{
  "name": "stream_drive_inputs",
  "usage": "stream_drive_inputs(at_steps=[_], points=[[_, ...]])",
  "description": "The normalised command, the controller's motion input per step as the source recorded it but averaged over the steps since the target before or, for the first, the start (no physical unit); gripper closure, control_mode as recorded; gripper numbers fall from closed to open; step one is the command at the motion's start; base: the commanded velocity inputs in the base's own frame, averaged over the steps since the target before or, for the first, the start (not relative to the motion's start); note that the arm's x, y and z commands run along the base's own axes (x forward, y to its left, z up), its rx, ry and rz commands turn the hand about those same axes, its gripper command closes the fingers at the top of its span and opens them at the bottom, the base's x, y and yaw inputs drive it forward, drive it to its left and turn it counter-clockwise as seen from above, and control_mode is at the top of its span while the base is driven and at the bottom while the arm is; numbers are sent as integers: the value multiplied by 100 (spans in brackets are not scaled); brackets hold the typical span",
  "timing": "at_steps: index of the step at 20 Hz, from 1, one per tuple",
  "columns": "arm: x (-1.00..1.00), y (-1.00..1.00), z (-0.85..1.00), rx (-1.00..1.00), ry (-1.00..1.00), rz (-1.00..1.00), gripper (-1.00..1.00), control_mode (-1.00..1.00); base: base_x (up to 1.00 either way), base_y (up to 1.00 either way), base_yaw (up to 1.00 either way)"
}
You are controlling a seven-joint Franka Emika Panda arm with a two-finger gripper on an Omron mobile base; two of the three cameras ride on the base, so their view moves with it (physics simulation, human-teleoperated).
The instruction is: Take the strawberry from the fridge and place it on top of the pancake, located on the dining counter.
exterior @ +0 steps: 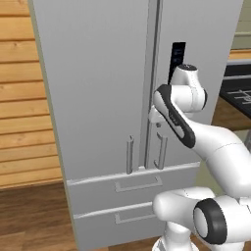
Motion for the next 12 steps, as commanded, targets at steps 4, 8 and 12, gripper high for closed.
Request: stream_drive_inputs(at_steps=[4,8,12], points=[[43,-17,-65,1,-8,1,-100,-100,0,0,0],[79,-11,-54,1,-5,2,-100,-100,0,0,0],[40,-35,-47,-3,-4,1,-100,-100,0,0,0]])
